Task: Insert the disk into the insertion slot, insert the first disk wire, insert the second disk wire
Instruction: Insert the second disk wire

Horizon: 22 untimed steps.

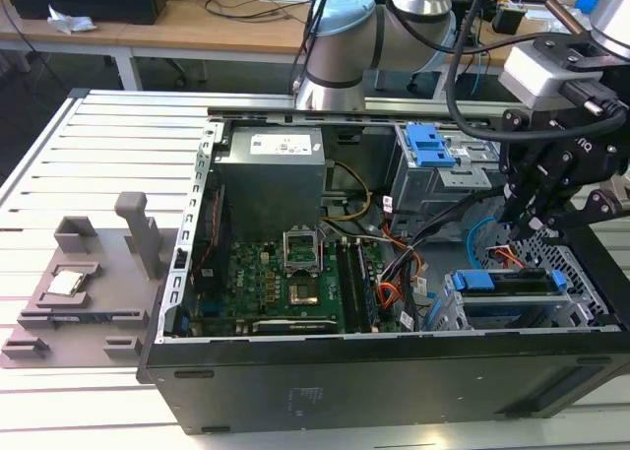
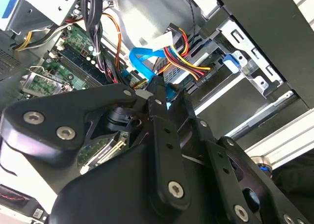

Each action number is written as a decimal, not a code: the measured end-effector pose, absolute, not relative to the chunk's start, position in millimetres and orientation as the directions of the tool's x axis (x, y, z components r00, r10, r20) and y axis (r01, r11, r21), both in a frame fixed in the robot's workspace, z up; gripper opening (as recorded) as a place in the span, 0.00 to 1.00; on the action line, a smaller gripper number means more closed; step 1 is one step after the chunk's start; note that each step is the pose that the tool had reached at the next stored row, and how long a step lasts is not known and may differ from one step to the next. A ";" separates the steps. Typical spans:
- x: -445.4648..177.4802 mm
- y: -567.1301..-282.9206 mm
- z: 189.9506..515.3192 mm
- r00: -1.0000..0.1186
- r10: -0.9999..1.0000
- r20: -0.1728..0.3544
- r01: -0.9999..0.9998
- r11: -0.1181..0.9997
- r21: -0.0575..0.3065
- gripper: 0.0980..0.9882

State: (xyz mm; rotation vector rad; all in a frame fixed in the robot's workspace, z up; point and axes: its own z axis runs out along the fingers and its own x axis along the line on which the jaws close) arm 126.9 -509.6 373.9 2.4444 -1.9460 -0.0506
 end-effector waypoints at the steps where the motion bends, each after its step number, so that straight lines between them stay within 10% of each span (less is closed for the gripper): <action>1: 126.7 -509.6 373.8 0.224 -0.975 -0.015 -0.974 -0.224 0.033 0.22; 4: 126.5 -509.6 373.6 0.224 -0.974 -0.015 -0.974 -0.224 0.033 0.07; 22: 120.4 -525.0 363.1 0.219 -0.976 -0.013 -0.975 -0.219 0.034 0.07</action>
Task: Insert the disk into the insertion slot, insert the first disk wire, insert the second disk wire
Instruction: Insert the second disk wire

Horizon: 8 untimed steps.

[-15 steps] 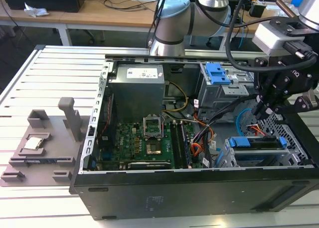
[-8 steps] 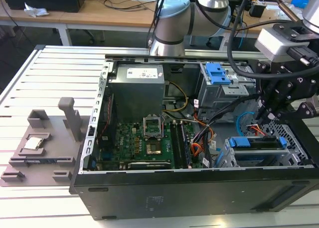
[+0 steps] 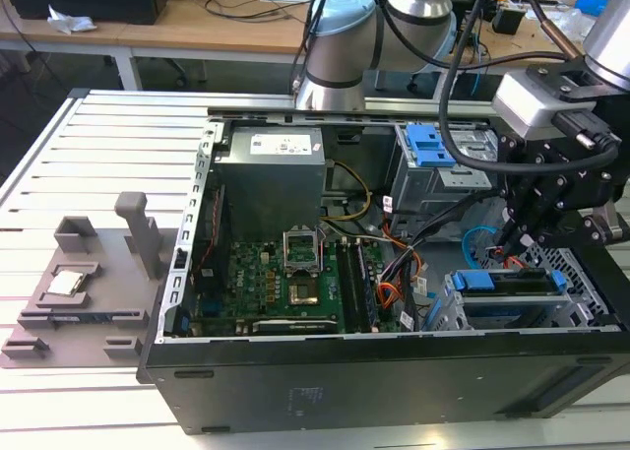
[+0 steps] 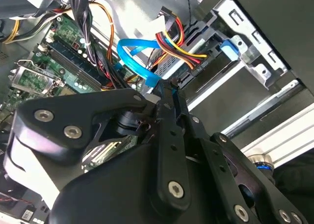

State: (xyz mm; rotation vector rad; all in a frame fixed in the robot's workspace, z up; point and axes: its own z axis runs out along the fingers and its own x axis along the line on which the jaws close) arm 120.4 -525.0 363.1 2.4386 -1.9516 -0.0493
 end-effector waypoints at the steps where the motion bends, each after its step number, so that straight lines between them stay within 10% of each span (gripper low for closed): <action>1: 120.4 -525.0 363.1 0.219 -0.976 -0.013 -0.975 -0.219 0.034 0.07; 8: 120.4 -525.0 363.0 0.163 -0.987 -0.013 -0.986 -0.163 0.034 0.07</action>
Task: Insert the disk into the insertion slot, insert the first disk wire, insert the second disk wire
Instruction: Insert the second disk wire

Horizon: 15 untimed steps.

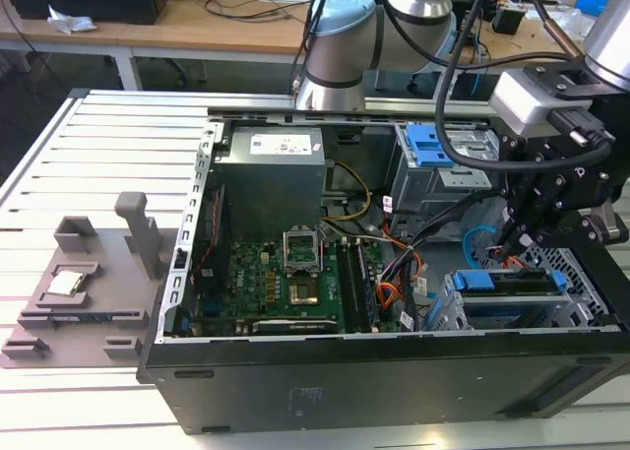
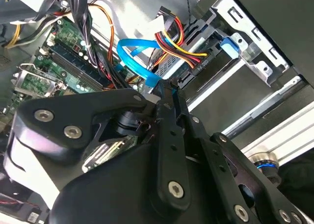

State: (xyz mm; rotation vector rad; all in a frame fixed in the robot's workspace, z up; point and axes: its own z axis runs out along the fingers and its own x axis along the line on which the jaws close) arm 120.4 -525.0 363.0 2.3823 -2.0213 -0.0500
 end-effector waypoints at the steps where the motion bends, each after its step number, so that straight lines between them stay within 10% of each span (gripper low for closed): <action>1: 120.4 -525.0 363.0 0.151 -0.988 -0.014 -0.988 -0.151 0.034 0.07; 15: 120.4 -525.0 362.8 -0.081 -0.997 -0.011 -0.996 0.081 0.034 0.07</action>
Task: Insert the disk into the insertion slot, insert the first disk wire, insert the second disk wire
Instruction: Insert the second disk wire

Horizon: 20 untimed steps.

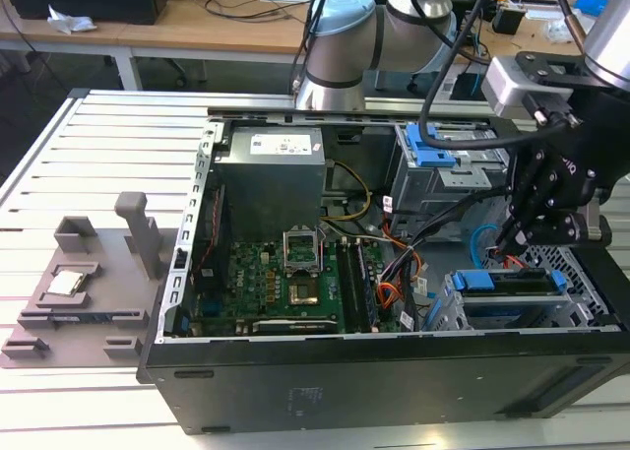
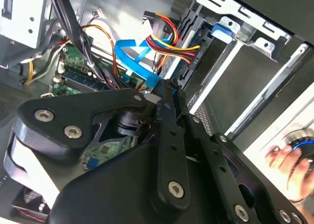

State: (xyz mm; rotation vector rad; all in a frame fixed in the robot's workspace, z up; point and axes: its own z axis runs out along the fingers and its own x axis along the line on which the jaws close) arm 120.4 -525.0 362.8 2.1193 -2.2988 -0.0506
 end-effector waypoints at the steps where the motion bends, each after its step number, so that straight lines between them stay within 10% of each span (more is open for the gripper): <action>1: 120.4 -525.0 362.8 -0.092 -0.996 -0.011 -0.995 0.091 0.034 0.07; 20: 129.9 -536.1 346.6 -0.036 -0.999 -0.015 -0.999 0.035 0.037 0.07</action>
